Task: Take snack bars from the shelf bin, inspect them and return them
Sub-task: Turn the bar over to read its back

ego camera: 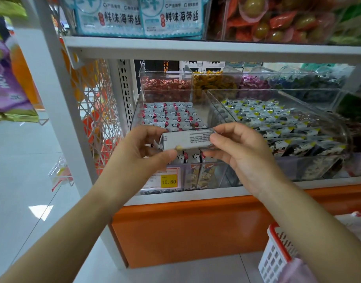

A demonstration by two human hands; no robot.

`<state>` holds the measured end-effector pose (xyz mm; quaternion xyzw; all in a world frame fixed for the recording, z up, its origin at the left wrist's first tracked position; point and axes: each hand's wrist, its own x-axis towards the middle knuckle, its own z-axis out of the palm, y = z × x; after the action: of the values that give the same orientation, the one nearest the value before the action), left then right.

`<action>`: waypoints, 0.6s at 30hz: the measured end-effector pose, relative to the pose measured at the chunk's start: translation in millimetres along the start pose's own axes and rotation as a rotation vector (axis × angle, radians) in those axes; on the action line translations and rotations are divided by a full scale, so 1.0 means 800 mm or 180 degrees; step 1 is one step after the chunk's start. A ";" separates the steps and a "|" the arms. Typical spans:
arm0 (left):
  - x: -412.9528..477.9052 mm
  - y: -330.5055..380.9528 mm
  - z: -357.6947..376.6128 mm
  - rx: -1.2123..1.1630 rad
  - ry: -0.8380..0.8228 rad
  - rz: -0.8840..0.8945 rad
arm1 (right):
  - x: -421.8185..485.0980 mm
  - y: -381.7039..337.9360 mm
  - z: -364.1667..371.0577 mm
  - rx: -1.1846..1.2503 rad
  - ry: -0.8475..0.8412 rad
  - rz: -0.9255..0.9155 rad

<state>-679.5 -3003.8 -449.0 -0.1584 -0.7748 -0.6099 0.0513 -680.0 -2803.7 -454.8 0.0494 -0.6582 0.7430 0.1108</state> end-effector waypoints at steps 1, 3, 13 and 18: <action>-0.001 0.001 0.000 -0.0060 -0.0049 -0.0047 | 0.001 0.000 0.000 -0.0038 -0.0017 -0.0054; -0.001 0.003 0.000 -0.0168 -0.0069 -0.0054 | 0.001 -0.001 0.000 -0.0152 -0.0062 -0.0158; 0.001 -0.003 -0.004 0.0178 -0.0161 0.0082 | -0.004 -0.002 0.000 -0.1017 -0.0182 -0.0575; 0.000 0.001 -0.007 0.0306 -0.0229 0.0116 | -0.004 -0.003 0.000 -0.1191 -0.0176 -0.0734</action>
<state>-679.8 -3008.7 -446.9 -0.1915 -0.8016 -0.5648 0.0421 -676.3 -2803.8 -453.2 0.1232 -0.7773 0.5887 0.1842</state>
